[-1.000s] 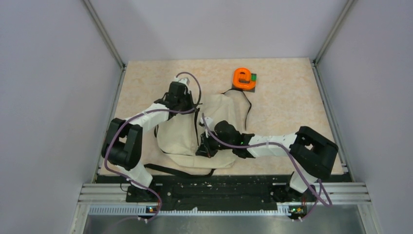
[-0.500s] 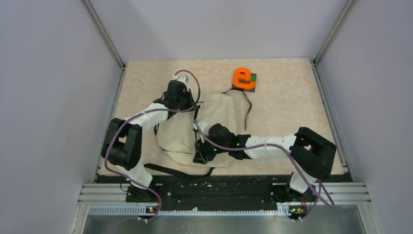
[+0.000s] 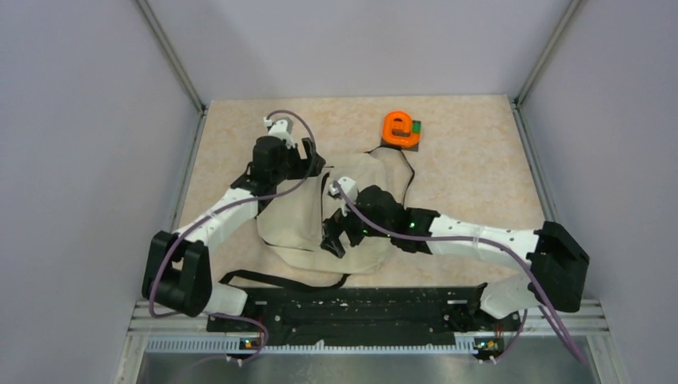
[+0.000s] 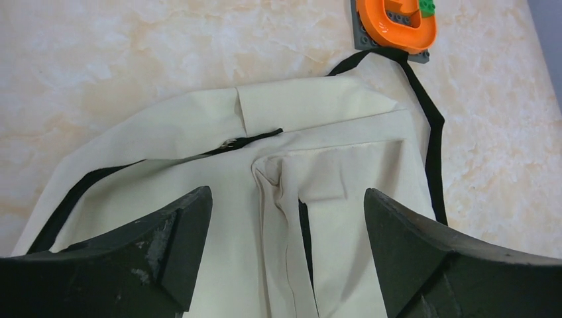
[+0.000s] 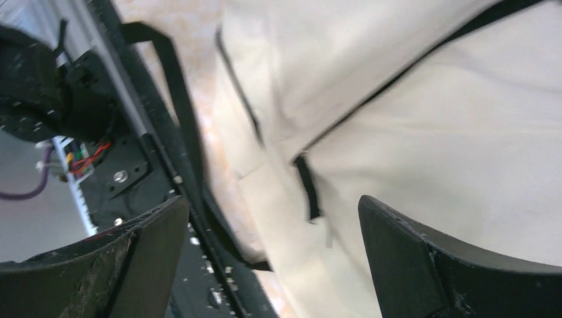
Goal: Pack the student bag
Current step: Reset both arms
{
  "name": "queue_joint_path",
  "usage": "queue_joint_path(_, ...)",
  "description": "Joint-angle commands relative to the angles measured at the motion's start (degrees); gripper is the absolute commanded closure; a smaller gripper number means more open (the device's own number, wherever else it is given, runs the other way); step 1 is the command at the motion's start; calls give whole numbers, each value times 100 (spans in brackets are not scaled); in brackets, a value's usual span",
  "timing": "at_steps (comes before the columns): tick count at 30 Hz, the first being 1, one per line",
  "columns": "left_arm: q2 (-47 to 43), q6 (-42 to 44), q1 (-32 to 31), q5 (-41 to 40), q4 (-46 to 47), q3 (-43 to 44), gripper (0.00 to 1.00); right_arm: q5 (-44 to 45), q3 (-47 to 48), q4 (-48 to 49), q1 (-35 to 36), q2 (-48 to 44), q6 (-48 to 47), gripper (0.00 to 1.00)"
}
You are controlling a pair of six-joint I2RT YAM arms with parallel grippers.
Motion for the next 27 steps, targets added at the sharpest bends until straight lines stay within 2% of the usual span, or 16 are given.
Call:
queue_joint_path(1,-726,-13,29,-463,336,-386,10,188,95,-353,-710,-454,-175,3)
queue_joint_path(6,-1216,46,280,-897,149,-754,7,169,-380,-395,-1885,-860,60,3)
queue_joint_path(11,-1787,-270,762,-1020,-335,-918,7,319,-998,-427,-3429,-1559,115,3)
queue_joint_path(15,-2417,-411,957,-1341,-1351,-689,6,1127,-1191,-761,-4270,-2113,41,1)
queue_joint_path(21,-3534,-131,971,-1728,-2712,-16,5,2700,-1173,-932,-4404,-2967,212,1)
queue_joint_path(27,-4456,598,971,-2404,-3289,66,3,3206,-1458,-482,-4401,-3932,-132,1)
